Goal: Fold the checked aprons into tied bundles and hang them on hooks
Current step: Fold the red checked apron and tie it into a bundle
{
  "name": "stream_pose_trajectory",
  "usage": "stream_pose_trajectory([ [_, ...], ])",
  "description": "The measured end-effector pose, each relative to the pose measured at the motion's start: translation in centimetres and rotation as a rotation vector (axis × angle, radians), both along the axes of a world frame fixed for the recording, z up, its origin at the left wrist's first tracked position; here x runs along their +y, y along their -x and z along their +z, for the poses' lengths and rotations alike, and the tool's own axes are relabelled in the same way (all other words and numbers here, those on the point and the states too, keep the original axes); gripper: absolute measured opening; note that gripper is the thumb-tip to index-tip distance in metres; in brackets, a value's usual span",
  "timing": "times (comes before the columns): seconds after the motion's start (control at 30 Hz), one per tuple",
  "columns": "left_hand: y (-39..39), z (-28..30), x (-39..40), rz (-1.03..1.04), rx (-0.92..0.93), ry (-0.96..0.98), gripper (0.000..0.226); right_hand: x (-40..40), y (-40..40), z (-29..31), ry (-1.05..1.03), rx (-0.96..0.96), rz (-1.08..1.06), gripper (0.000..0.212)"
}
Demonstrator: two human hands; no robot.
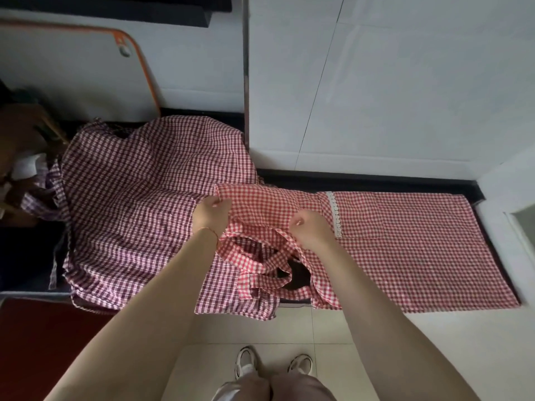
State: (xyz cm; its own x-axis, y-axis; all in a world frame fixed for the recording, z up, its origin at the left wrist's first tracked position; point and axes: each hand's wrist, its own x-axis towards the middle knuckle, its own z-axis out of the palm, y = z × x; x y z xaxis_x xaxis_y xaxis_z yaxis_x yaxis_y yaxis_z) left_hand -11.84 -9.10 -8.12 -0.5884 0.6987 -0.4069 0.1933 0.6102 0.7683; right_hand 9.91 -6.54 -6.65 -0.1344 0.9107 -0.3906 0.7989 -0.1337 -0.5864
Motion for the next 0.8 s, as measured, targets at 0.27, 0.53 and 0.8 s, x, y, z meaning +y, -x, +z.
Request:
stream_pose_trajectory([
  [0.27,1.6,-2.5,-2.2,0.066,0.130,0.124,0.013,-1.9,-1.0,-5.4,-0.028,-0.436,0.136,0.053],
  [0.53,0.9,-2.7,-1.2,0.096,0.290,0.209,0.033,-2.6,-1.4,-5.4,0.028,-0.555,0.407,0.023],
  [0.8,-5.1,-1.9,-2.6,-0.494,0.389,0.220,0.020,-2.6,-1.6,-5.8,0.027,-0.494,0.315,0.030],
])
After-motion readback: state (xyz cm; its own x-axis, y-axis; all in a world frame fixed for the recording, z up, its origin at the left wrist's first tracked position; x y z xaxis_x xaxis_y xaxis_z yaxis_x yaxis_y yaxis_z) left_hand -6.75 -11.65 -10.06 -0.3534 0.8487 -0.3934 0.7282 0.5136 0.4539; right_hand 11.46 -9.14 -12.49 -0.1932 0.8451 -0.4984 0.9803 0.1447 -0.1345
